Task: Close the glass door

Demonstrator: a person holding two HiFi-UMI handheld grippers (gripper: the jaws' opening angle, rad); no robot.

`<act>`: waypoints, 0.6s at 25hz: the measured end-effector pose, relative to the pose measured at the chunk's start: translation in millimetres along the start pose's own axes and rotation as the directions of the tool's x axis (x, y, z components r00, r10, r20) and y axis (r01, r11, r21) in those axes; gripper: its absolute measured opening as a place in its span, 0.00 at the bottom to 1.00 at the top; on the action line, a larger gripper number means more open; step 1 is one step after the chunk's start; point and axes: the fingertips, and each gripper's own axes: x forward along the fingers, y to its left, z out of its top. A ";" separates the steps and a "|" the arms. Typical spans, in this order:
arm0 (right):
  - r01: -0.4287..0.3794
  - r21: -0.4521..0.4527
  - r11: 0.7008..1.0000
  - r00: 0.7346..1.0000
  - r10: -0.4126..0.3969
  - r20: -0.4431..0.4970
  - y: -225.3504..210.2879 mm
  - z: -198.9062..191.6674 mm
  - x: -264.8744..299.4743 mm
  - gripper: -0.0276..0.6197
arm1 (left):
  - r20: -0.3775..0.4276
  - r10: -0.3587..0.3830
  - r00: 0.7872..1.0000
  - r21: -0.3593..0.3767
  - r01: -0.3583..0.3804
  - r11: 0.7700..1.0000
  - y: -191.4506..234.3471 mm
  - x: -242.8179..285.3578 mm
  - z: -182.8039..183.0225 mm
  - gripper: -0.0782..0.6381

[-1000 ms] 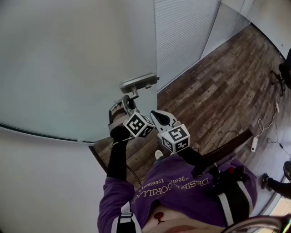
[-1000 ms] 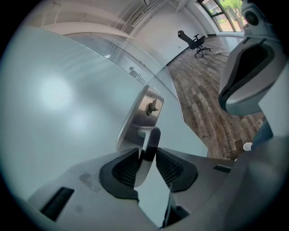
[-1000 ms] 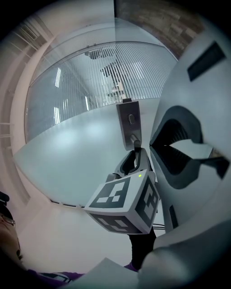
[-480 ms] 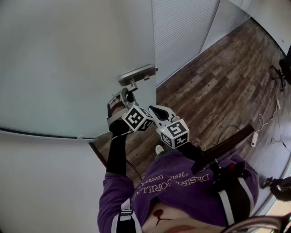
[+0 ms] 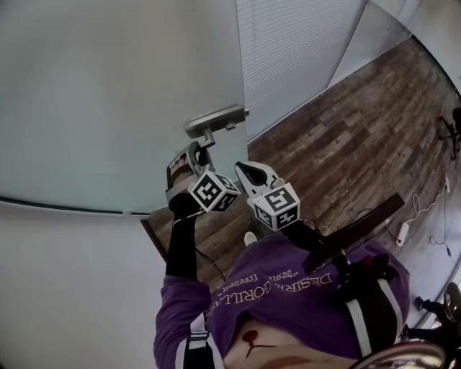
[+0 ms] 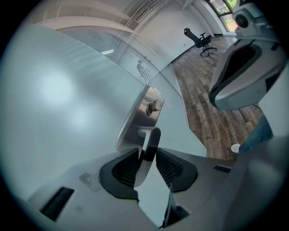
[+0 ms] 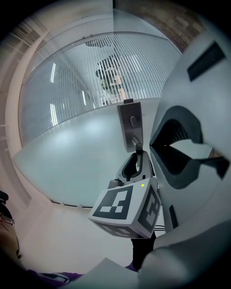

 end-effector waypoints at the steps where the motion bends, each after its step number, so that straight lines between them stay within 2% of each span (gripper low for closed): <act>1: -0.006 -0.002 1.000 1.000 0.006 0.001 -3.3 0.9 -0.7 0.03 | -0.006 0.004 1.000 -0.003 -0.004 1.000 -0.1 0.2 0.4 0.28; 15: -0.085 -0.014 0.996 0.996 0.085 -0.013 -57.7 7.2 -4.4 0.03 | -0.098 0.026 0.995 -0.042 -0.030 0.999 13.1 26.9 3.9 0.28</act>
